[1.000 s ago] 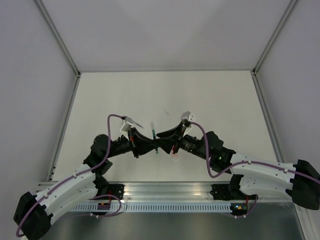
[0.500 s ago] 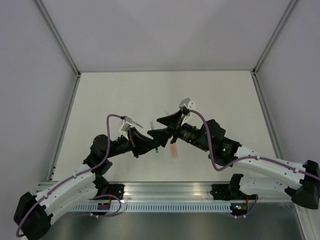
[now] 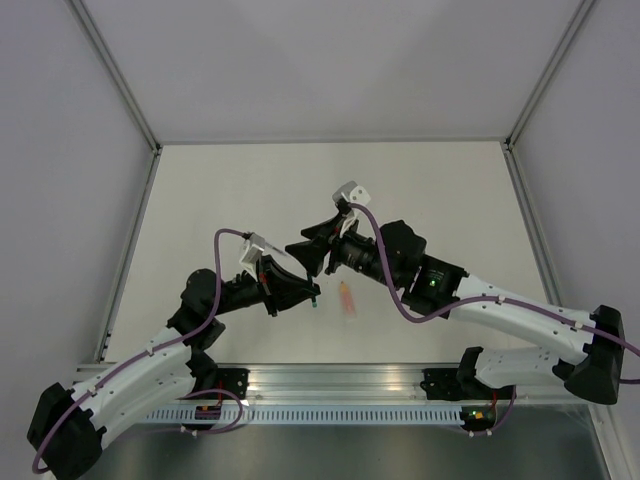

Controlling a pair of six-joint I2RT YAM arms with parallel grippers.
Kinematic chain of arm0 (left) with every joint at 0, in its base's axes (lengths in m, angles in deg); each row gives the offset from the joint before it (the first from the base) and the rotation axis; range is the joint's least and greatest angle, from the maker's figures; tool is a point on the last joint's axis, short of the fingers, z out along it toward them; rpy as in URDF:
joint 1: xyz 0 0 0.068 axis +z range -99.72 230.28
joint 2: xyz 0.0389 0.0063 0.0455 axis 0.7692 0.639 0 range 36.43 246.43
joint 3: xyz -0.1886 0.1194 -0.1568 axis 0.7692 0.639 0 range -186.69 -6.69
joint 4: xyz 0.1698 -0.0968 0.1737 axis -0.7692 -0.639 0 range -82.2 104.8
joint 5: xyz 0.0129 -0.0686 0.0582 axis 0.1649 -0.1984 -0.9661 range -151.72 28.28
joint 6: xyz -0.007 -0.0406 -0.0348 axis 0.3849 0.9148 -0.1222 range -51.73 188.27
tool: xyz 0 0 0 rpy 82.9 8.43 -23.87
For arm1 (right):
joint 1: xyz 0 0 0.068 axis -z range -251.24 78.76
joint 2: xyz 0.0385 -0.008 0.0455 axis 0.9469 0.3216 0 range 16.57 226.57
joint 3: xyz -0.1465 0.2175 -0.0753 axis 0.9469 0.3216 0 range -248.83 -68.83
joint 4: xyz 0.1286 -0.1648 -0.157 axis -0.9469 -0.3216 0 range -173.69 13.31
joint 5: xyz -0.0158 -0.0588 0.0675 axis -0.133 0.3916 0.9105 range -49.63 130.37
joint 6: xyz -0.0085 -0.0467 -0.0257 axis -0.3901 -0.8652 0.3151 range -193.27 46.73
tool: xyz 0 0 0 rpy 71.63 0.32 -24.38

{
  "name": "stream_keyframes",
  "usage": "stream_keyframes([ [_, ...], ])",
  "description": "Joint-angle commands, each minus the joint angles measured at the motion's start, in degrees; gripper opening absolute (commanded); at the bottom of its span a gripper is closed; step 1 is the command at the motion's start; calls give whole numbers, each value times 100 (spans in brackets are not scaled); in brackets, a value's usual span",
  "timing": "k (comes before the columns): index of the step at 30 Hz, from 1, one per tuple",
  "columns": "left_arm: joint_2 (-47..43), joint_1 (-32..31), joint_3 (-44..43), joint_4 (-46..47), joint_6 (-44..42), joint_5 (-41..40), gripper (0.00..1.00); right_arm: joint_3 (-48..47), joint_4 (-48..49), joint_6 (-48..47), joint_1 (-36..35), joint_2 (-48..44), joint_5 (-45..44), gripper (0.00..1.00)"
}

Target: Insert the pens into the pen caps

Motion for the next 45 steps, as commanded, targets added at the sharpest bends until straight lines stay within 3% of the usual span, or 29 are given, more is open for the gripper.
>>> stream_keyframes([
  [1,-34,13,-99,307,-53,104,2,100,71,25,-38,-79,-54,56],
  [5,-78,22,-99,280,-53,60,2,391,221,69,-38,-202,16,30],
  [6,-70,14,-99,272,-44,51,2,478,256,78,-29,-211,69,15],
  [8,-43,13,-151,105,-18,-36,2,558,291,166,-29,-211,289,0],
  [16,414,14,-441,113,202,192,2,1033,169,350,-38,-369,597,0],
  [30,378,14,-1030,-194,255,-555,2,1709,247,702,-38,-615,790,0],
  [45,589,13,-2137,-1188,-194,-1338,2,2228,186,1150,-38,-976,1343,0],
])
